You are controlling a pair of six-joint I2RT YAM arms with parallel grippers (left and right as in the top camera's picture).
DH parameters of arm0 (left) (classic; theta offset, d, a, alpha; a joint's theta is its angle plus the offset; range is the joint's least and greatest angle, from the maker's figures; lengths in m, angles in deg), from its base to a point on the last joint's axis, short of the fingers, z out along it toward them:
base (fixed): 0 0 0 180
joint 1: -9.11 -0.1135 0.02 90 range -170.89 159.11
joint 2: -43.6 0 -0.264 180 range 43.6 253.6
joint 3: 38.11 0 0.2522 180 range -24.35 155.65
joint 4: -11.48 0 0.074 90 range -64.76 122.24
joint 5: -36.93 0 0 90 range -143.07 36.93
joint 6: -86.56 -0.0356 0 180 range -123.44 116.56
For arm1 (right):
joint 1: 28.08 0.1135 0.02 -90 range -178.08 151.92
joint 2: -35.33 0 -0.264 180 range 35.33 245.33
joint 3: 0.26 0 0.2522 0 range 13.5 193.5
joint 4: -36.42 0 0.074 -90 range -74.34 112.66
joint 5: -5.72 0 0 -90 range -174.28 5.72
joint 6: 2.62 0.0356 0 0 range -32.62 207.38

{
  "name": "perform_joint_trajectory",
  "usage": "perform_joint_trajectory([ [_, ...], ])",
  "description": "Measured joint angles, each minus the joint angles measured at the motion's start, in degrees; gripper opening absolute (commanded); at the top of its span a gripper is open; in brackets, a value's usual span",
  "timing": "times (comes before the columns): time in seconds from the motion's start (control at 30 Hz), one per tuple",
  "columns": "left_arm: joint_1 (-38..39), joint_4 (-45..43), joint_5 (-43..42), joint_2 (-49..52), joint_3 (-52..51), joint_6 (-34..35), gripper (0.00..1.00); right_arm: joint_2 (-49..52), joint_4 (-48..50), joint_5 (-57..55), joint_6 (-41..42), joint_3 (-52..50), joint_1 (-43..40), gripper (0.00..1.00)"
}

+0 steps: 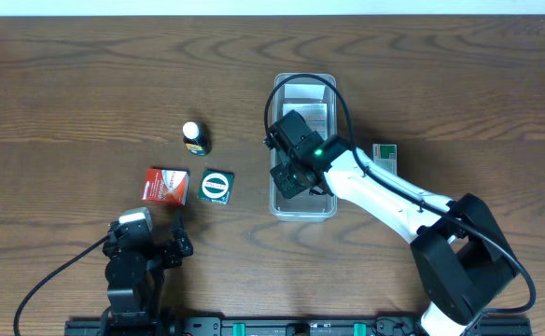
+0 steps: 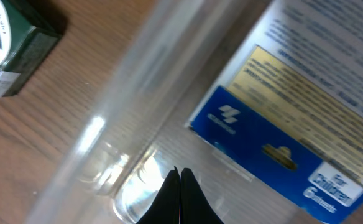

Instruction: Pack container

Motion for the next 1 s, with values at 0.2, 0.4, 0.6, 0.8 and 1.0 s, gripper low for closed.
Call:
perform_joint_trajectory([
  [0.2, 0.00, 0.00, 0.00, 0.00, 0.00, 0.00, 0.98, 0.09, 0.22, 0.00, 0.74, 0.00, 0.02, 0.01],
  [0.4, -0.02, 0.00, 0.00, 0.00, 0.00, 0.00, 0.98, 2.36, 0.35, 0.00, 0.87, 0.00, 0.02, 0.01],
  [0.6, -0.02, 0.00, 0.00, 0.00, 0.00, 0.00, 0.98, 4.31, 0.76, -3.43, 1.57, -0.07, 0.02, 0.01],
  [0.8, -0.02, 0.00, 0.00, 0.00, 0.00, 0.00, 0.98, 4.31, 3.82, -9.70, 2.38, -0.09, 0.02, 0.01],
  [1.0, -0.02, 0.00, 0.00, 0.00, 0.00, 0.00, 0.98, 4.31, 4.87, -11.82, 2.40, -0.07, 0.02, 0.01],
])
